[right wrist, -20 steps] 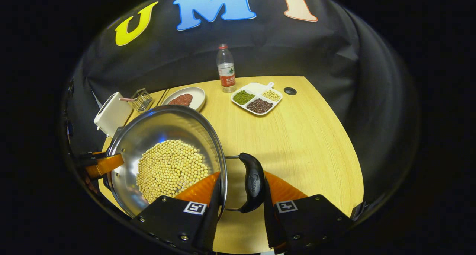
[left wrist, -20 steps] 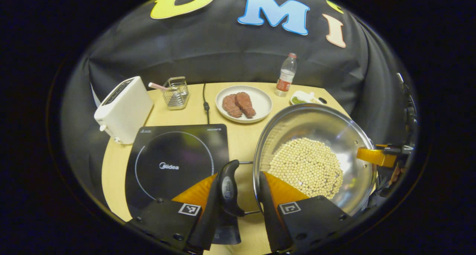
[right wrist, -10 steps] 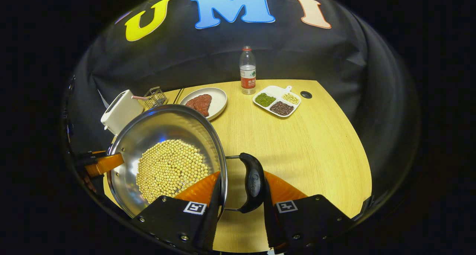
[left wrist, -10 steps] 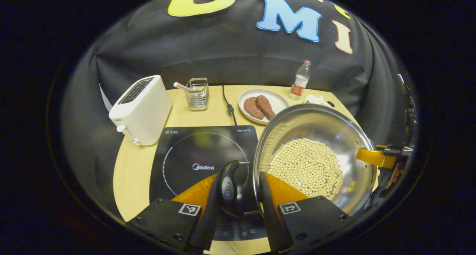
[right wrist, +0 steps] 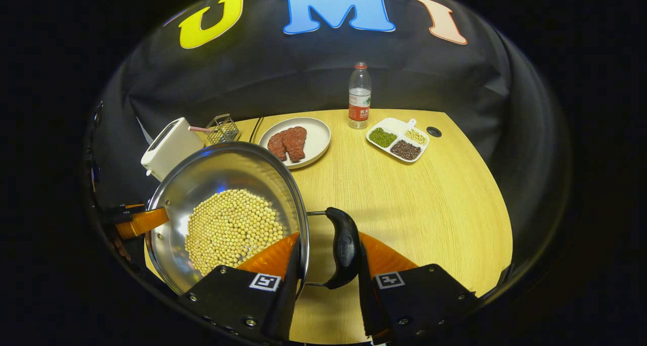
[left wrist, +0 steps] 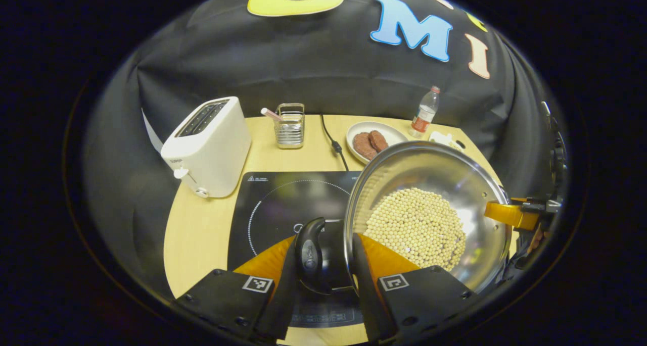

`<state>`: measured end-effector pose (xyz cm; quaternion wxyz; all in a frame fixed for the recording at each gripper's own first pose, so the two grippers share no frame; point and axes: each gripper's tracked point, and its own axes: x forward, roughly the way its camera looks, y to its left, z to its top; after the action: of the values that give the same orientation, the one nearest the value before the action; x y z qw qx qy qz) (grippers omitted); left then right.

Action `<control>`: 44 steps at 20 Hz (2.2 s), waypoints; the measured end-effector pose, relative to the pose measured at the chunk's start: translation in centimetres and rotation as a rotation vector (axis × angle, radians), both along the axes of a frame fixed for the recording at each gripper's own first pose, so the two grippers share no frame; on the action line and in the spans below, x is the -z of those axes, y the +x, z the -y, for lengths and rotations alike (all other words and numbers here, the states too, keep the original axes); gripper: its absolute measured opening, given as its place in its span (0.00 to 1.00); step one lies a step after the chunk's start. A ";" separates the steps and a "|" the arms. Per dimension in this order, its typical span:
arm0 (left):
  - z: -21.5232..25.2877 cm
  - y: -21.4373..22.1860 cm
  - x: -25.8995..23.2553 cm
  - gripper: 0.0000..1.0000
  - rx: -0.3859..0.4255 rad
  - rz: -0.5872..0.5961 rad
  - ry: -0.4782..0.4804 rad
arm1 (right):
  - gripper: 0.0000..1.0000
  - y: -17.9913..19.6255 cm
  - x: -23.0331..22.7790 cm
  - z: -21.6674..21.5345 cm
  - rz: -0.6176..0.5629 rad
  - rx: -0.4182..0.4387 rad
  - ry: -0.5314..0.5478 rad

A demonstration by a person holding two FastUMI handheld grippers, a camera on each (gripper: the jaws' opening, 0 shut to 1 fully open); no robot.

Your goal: First push the handle of the pot to place it horizontally, then grasp the pot with both hands and set it on the induction cooktop.

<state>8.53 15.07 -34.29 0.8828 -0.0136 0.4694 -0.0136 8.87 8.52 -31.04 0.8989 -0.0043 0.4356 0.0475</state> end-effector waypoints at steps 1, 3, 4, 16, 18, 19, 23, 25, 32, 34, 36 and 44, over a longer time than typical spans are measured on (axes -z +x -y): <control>-0.5 0.1 0.1 0.62 -0.002 -0.001 -0.002 | 0.53 0.0 0.0 -0.4 0.000 0.000 0.000; -1.5 0.4 0.3 0.62 -0.004 -0.003 -0.003 | 0.53 0.2 0.1 -1.5 0.000 -0.002 -0.002; -2.1 0.5 0.3 0.62 -0.006 -0.004 -0.003 | 0.53 0.2 0.2 -2.0 0.000 -0.004 -0.004; -8.6 2.3 2.3 0.62 -0.035 -0.035 -0.008 | 0.53 1.7 2.0 -8.9 -0.015 -0.010 -0.001; -9.9 2.8 2.6 0.62 -0.036 -0.038 0.000 | 0.53 1.9 2.5 -10.1 -0.026 -0.013 0.000; -10.6 3.0 2.8 0.62 -0.036 -0.039 0.004 | 0.53 2.1 2.6 -10.6 -0.025 -0.016 0.001; -12.8 3.7 3.0 0.62 -0.043 -0.039 0.005 | 0.53 2.5 3.2 -12.6 -0.031 -0.019 0.008; -13.2 3.9 3.0 0.62 -0.037 -0.041 0.007 | 0.53 2.7 3.3 -13.3 -0.032 -0.016 0.012; -14.8 5.1 4.7 0.62 -0.020 -0.053 -0.007 | 0.53 2.8 4.2 -14.6 -0.032 0.021 0.013; -14.9 5.4 5.2 0.65 -0.007 -0.055 0.002 | 0.53 2.8 4.7 -14.9 -0.039 0.030 0.014; -15.2 5.5 5.7 0.62 -0.009 -0.063 -0.007 | 0.53 3.0 5.0 -15.1 -0.038 0.035 0.012; -16.2 6.1 6.3 0.60 0.008 -0.058 -0.013 | 0.53 3.2 5.9 -16.0 -0.034 0.044 0.015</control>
<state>14.67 31.26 -40.59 0.8686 -0.0180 0.4948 -0.0199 12.11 24.54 -36.96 0.8922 0.0131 0.4504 0.0310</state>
